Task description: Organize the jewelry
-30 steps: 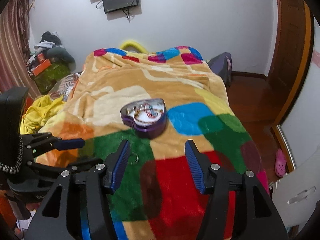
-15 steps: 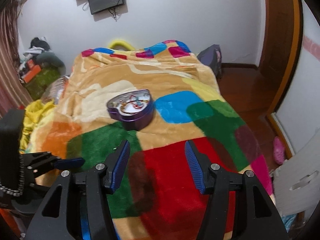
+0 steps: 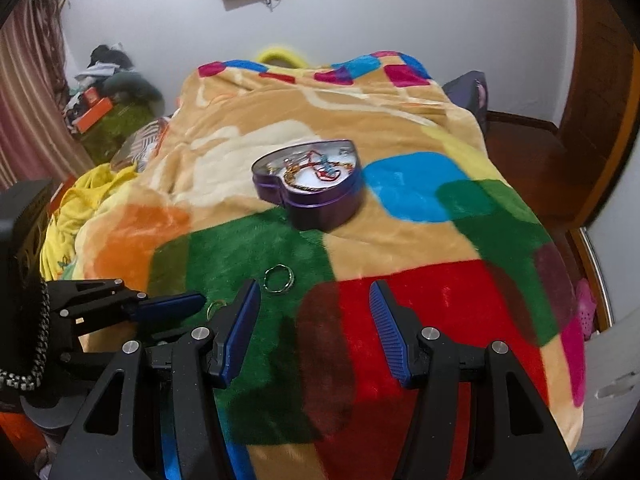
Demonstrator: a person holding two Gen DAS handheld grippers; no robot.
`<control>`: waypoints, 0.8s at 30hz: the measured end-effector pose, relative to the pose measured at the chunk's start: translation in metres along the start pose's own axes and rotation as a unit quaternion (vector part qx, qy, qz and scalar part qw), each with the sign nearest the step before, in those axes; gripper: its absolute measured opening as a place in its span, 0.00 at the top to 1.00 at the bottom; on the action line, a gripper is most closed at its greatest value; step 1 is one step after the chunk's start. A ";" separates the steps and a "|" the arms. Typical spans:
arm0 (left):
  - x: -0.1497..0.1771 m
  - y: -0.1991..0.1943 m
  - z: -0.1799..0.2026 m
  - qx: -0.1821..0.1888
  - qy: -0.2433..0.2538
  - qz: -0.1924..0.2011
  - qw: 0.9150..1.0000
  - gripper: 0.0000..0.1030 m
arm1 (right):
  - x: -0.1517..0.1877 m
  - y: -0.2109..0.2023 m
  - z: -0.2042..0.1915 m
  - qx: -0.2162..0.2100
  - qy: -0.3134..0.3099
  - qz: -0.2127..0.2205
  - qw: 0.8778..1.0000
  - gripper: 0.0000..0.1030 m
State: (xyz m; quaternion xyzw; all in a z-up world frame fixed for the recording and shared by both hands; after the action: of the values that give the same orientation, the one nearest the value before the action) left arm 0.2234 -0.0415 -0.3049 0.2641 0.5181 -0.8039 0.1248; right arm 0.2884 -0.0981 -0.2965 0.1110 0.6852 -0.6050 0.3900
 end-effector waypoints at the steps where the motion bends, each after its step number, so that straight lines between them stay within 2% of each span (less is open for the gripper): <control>1: -0.001 0.000 -0.001 0.001 -0.002 0.000 1.000 0.89 | -0.001 0.001 -0.002 0.003 -0.004 0.000 1.000 0.49; 4: -0.005 -0.004 -0.009 0.006 -0.017 0.003 1.000 0.96 | -0.001 0.006 -0.007 -0.004 -0.012 -0.008 1.000 0.49; 9: -0.010 -0.015 -0.024 0.006 -0.026 0.009 1.000 0.96 | 0.002 0.016 -0.018 -0.012 -0.028 -0.020 0.999 0.49; 11: -0.010 -0.017 -0.027 0.006 -0.026 0.004 1.000 0.96 | 0.003 0.020 -0.022 -0.013 -0.036 -0.023 0.999 0.54; 12: -0.009 -0.019 -0.030 0.006 -0.027 0.002 1.000 0.95 | 0.004 0.022 -0.025 -0.015 -0.039 -0.026 0.999 0.55; 16: -0.007 -0.022 -0.040 0.010 -0.040 0.000 0.999 0.77 | 0.003 0.030 -0.027 -0.015 -0.046 -0.031 0.998 0.68; 19: -0.006 -0.022 -0.039 0.019 -0.044 -0.001 0.999 0.73 | 0.003 0.032 -0.030 -0.018 -0.058 -0.032 0.998 0.79; 22: -0.007 -0.018 -0.031 0.019 -0.029 -0.005 0.999 0.67 | 0.004 0.031 -0.034 -0.009 -0.077 -0.025 0.997 0.81; 24: -0.007 -0.013 -0.024 0.022 -0.019 -0.011 1.000 0.67 | 0.004 0.030 -0.034 -0.006 -0.082 -0.022 0.996 0.81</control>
State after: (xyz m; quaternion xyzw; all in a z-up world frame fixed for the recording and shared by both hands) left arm 0.2306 -0.0146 -0.2987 0.2457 0.5004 -0.8215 0.1196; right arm 0.2908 -0.0608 -0.3224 0.0434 0.6569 -0.6161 0.4324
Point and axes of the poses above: each gripper's, at about its wrist camera, not at the fingertips, and y roughly the way its jaws point, z to its right, x to its underside, the point moved 10 cm from there along y, roughly the way its jaws point, and after that the axes turned 13 degrees about x, right-handed, at the moved point
